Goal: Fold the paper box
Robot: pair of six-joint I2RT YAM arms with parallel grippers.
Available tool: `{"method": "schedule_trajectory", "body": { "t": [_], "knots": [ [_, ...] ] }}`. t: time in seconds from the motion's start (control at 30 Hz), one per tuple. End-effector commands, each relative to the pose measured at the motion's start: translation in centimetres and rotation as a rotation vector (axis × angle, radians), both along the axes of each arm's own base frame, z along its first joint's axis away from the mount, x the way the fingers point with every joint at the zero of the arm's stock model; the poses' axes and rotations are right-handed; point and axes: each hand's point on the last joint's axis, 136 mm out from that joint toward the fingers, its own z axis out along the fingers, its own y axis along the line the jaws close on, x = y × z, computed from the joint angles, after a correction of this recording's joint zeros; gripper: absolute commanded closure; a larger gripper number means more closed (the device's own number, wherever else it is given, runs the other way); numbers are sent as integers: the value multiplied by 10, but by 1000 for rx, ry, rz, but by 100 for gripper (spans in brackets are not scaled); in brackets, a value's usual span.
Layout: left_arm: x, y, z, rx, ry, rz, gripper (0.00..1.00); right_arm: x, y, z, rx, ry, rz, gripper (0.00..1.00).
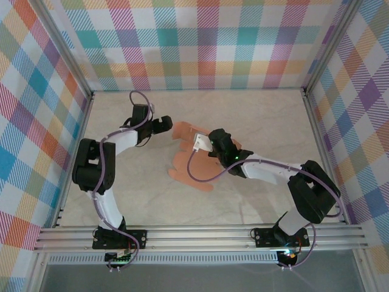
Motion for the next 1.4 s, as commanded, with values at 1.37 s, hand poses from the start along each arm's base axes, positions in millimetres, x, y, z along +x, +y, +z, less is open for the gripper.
{"method": "schedule_trajectory", "body": {
  "t": [1.37],
  "knots": [
    [-69,-61,1,-110,-124,-291,15,9,26,-36,-188,-245,65,100]
  ]
}}
